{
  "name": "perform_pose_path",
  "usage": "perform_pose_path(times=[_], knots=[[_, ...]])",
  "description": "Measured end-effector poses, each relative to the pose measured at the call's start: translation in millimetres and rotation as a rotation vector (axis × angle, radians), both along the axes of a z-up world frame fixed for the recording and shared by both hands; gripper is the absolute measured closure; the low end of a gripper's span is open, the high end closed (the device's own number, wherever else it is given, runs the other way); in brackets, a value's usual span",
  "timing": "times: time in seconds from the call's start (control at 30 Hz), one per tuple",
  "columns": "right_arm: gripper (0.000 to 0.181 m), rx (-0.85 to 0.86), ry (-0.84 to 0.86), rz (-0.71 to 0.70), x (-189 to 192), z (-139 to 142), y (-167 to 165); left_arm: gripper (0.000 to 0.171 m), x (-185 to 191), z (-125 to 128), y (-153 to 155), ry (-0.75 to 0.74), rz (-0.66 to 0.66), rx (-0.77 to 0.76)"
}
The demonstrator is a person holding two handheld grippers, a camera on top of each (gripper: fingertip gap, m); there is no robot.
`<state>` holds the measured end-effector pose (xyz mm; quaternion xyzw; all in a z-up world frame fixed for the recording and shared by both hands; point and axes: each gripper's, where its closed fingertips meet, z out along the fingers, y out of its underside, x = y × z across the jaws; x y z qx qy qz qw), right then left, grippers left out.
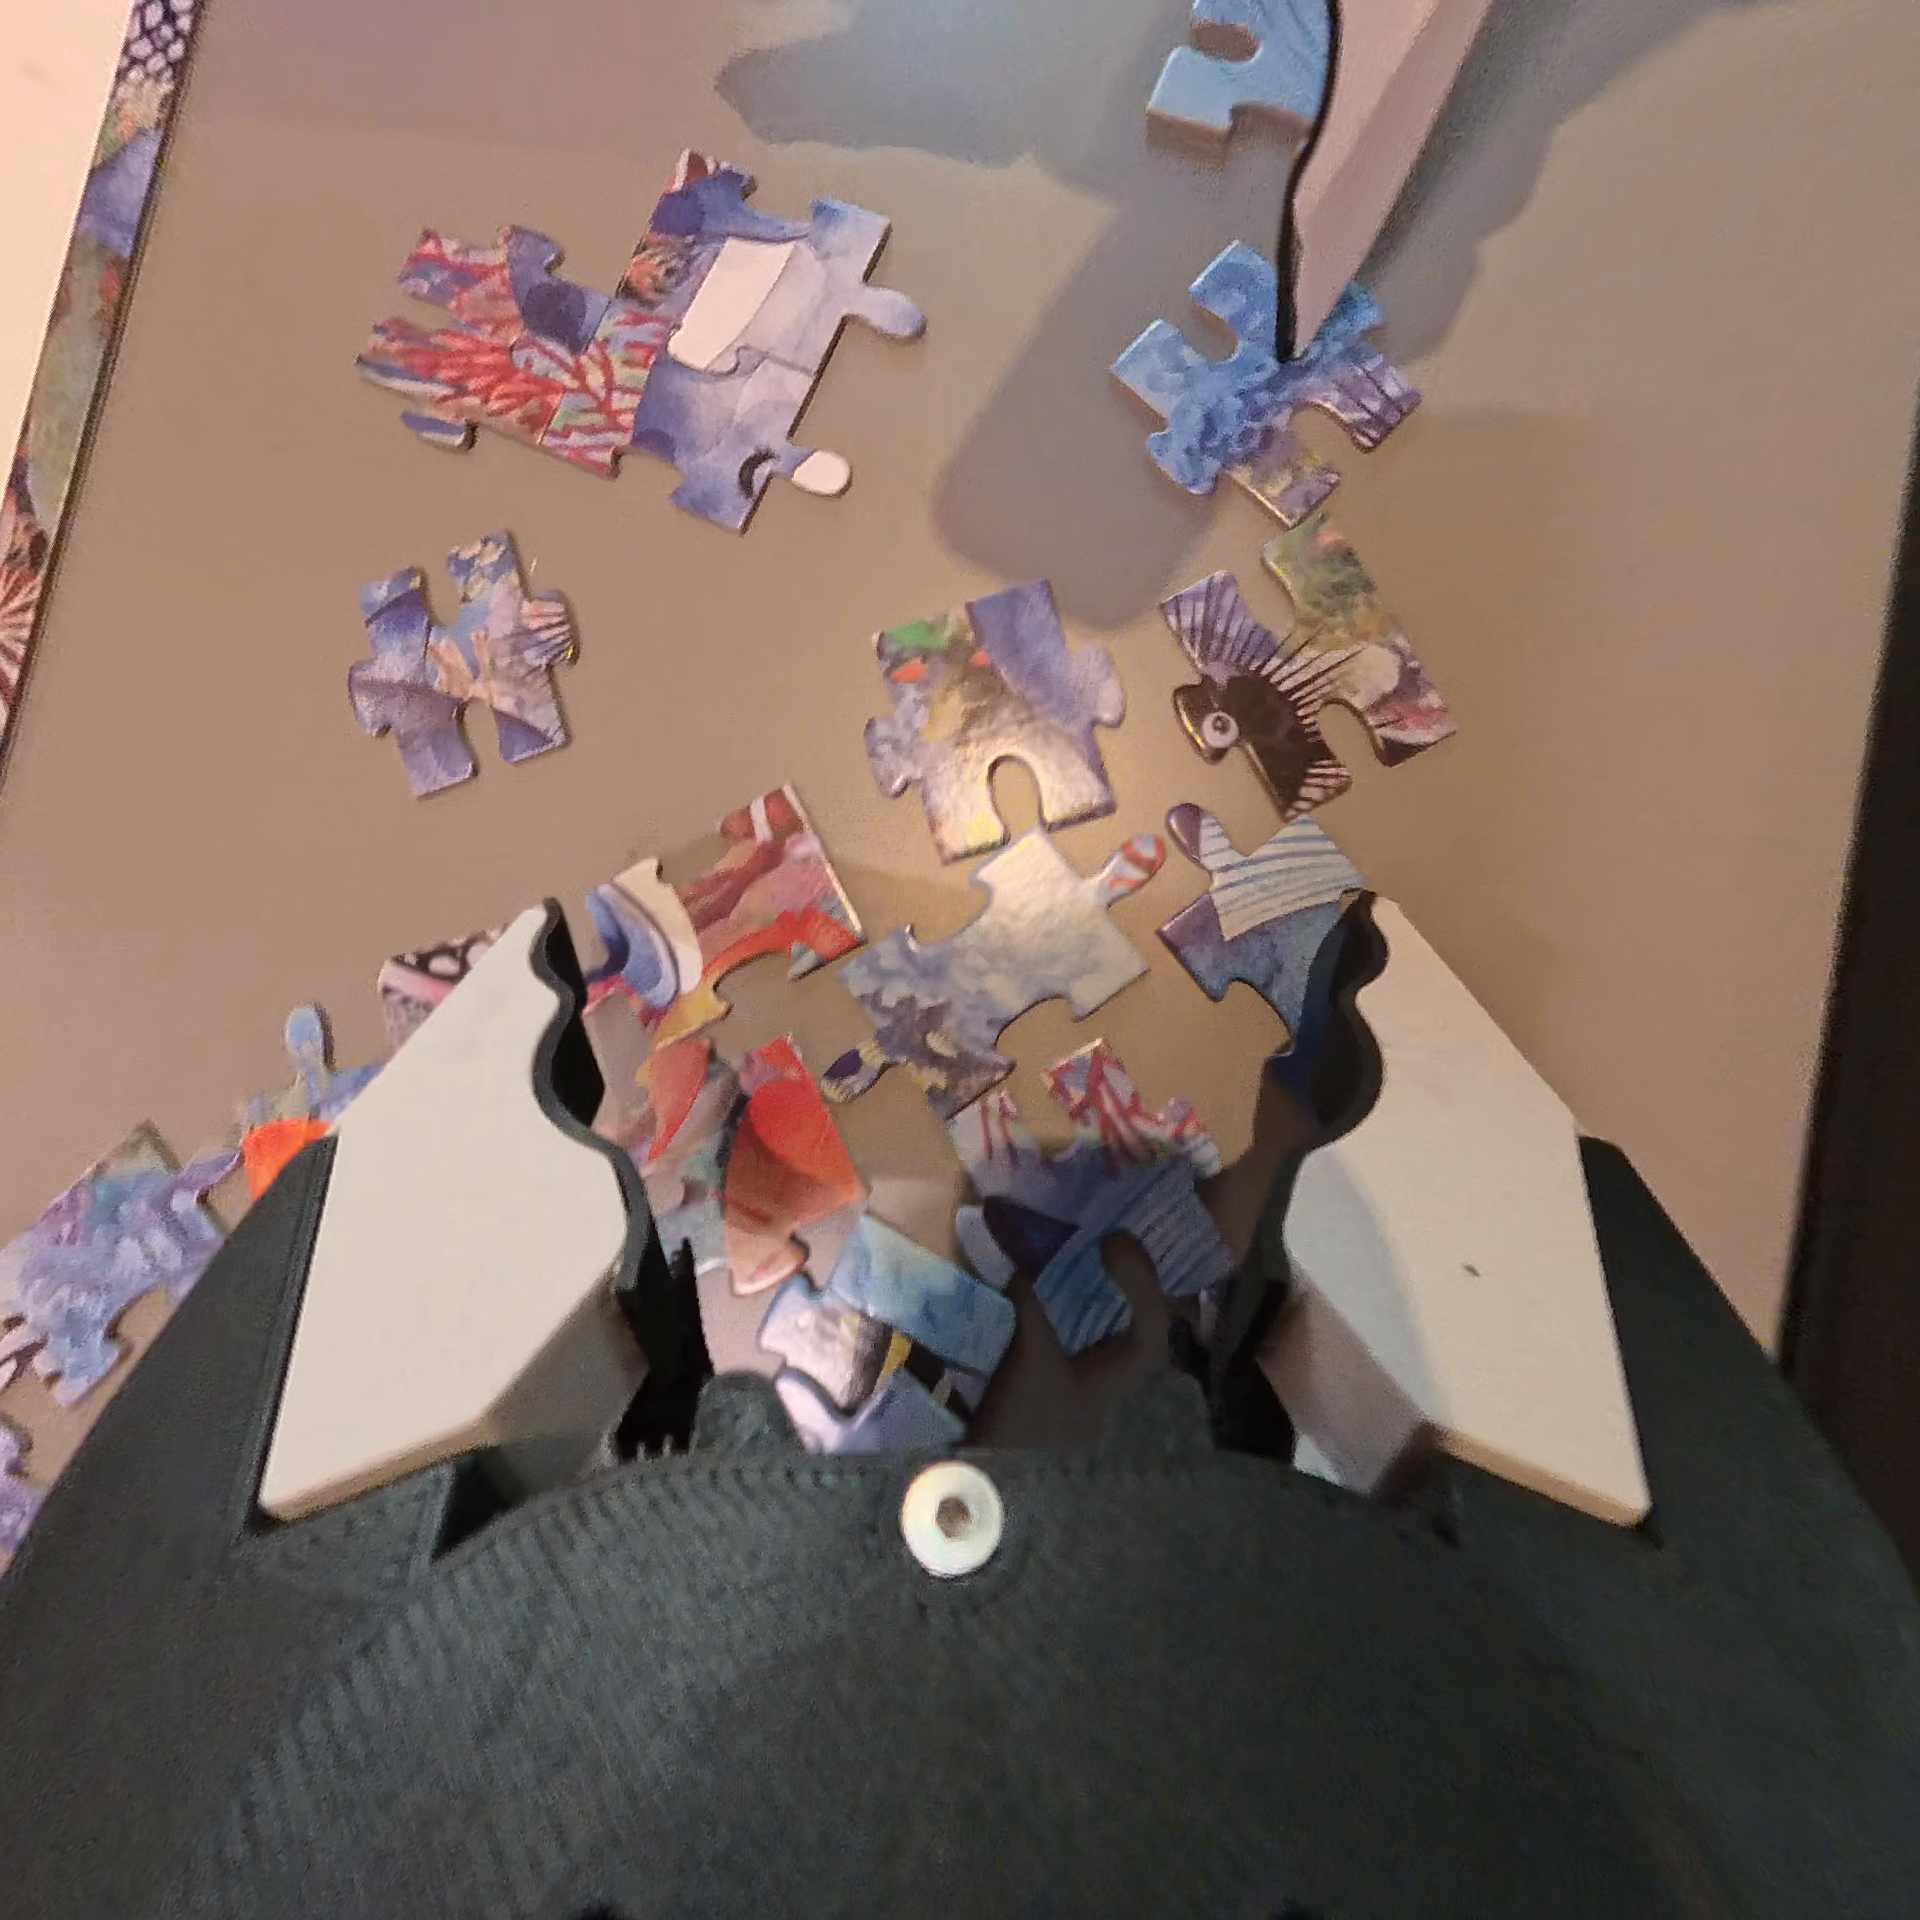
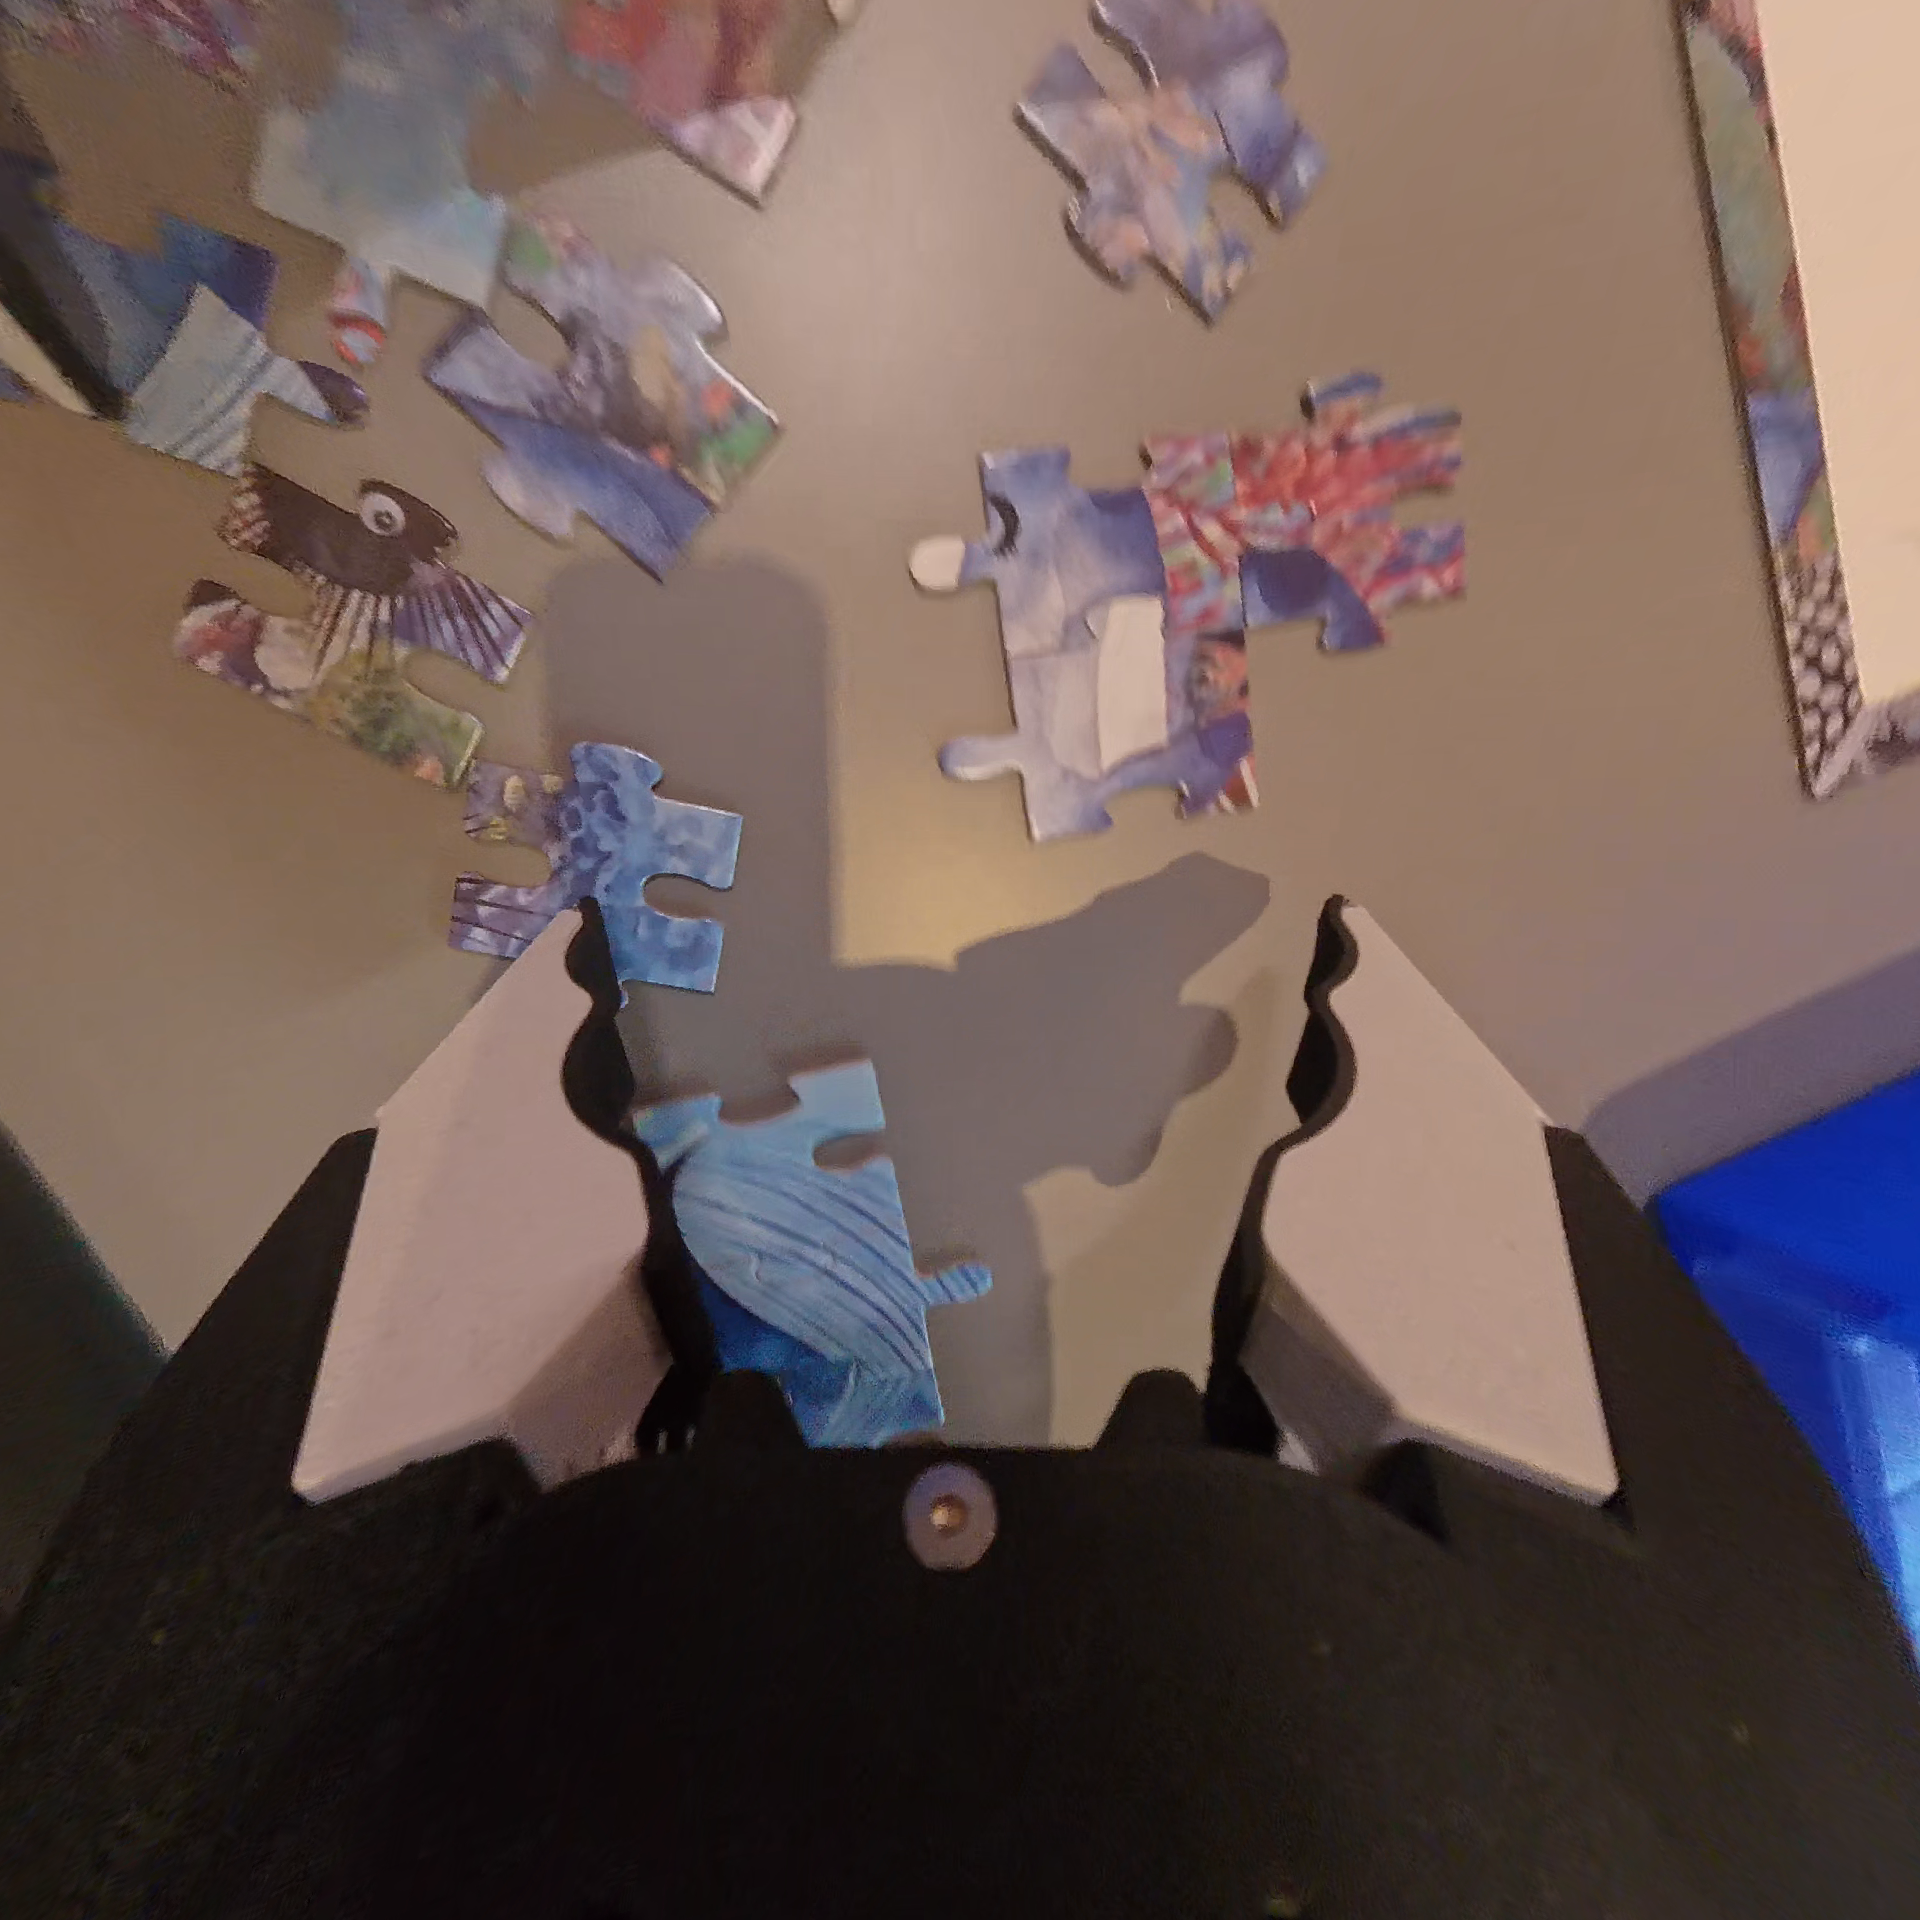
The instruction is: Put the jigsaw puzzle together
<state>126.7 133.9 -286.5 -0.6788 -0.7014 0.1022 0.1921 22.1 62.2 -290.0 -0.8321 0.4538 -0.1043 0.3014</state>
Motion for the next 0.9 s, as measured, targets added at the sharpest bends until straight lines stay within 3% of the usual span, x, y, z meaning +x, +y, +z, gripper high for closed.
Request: perform_pose_path(times=[0.2, 0.37, 0.47, 0.6, 0.77, 0.9], knots=[[0.053, 0.017, 0.076, 0.117, -66, 2, -26, 0.031, -50, -4, -11, 0.028, 0.086, -0.067], [0.066, 0.089, 0.155, 0.176, -125, 10, -43, 0.033, -106, 1, -14, 0.089, 0.176, -0.045], [0.071, 0.134, 0.166, 0.184, -129, 16, -39, 0.038, -124, 15, -17, 0.080, 0.191, 0.000], [0.091, -0.015, 0.275, 0.182, -123, 31, -50, 0.036, -128, 27, -43, 0.010, 0.133, -0.051], [0.092, -0.115, 0.307, 0.337, -131, 29, -94, 0.013, -105, 3, -81, 0.033, -0.003, -0.102], [0.091, -0.087, 0.279, 0.344, -133, 18, -95, 0.014, -110, -3, -78, 0.085, 0.013, -0.062]])
